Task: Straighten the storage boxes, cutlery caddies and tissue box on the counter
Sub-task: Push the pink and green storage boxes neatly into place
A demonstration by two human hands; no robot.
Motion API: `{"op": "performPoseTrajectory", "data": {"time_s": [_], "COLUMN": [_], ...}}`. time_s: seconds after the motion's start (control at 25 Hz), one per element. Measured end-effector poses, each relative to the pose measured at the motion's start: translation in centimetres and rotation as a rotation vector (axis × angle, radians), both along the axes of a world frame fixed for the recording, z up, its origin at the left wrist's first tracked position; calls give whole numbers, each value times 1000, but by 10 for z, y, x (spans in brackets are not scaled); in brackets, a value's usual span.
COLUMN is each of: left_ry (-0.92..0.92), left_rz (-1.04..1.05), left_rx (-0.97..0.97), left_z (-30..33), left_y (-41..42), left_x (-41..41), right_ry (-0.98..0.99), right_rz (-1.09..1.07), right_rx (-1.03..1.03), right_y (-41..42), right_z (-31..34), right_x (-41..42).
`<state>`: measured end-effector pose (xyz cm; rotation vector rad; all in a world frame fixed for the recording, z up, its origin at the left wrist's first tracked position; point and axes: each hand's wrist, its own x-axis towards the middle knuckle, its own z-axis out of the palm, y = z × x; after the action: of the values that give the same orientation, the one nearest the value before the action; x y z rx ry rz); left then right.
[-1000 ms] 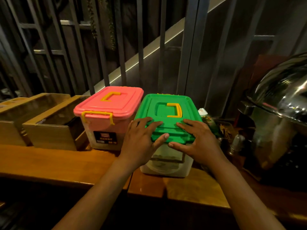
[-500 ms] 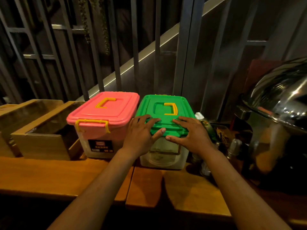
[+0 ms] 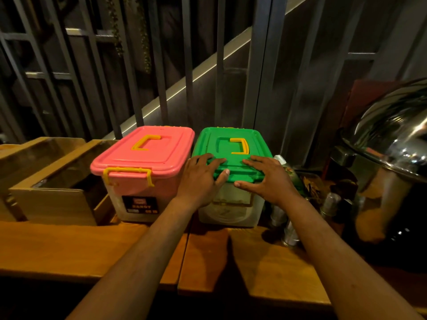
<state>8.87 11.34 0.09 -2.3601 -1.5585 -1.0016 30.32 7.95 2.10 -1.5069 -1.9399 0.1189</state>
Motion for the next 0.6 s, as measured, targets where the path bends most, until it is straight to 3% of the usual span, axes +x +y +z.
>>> {"op": "performPoseTrajectory", "data": {"time_s": [0.36, 0.6], "left_ry": [6, 91], "left_rz": [6, 31], "left_rx": [27, -30], "left_z": [-2, 4], "left_y": [2, -6], "left_x": [1, 3], "right_ry": [-22, -190], "right_rz": [-6, -64], "right_rx": [18, -9], "right_y": [1, -3], "right_z": [-3, -1], "right_x": [2, -2]}}
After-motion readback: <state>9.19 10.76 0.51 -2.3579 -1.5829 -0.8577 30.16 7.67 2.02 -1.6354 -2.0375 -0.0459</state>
